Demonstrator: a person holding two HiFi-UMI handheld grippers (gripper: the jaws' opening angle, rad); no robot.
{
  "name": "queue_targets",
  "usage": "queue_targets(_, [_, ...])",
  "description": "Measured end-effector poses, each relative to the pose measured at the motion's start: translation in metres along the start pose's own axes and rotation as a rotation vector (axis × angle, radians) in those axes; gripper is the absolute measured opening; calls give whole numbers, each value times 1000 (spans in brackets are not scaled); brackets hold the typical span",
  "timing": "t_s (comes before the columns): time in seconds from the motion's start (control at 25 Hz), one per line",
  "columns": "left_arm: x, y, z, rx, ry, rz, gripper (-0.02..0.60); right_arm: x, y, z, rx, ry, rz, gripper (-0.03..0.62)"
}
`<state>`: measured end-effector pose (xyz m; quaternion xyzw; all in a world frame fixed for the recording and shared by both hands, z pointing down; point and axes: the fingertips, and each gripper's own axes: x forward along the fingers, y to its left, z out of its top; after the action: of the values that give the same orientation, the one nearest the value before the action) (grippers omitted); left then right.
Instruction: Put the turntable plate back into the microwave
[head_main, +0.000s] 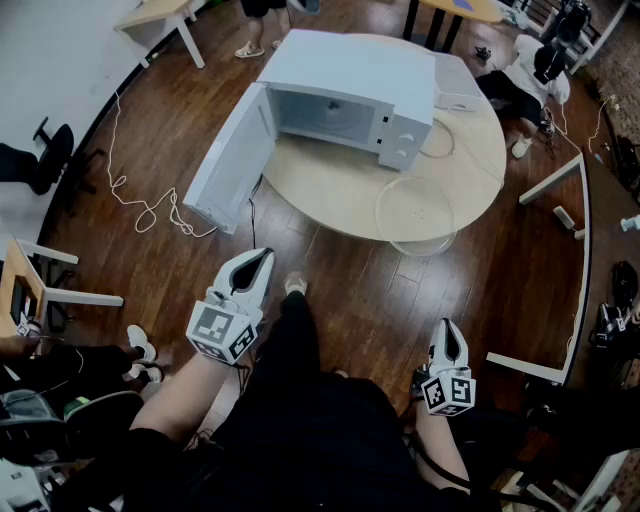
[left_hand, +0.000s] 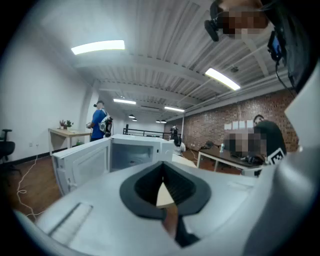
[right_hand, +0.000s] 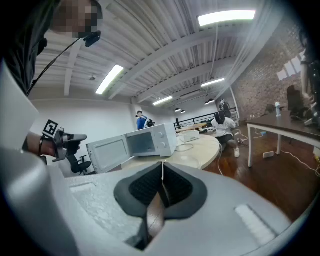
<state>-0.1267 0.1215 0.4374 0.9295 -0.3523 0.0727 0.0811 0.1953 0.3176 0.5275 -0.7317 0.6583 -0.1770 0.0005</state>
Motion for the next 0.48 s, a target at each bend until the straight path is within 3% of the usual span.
queue_targets(0.2, [65, 40, 36, 54, 6, -126, 8, 87, 22, 22, -19, 6, -26, 2])
queue_targets(0.32, [112, 59, 57, 75, 54, -217, 8, 137, 39, 49, -17, -29, -70, 2])
queue_targets(0.4, [139, 68, 83, 66, 53, -281, 8, 159, 47, 63, 33, -63, -99, 2])
queue_targets(0.48, [161, 75, 111, 68, 0, -340, 8, 171, 44, 73, 101, -97, -137, 2])
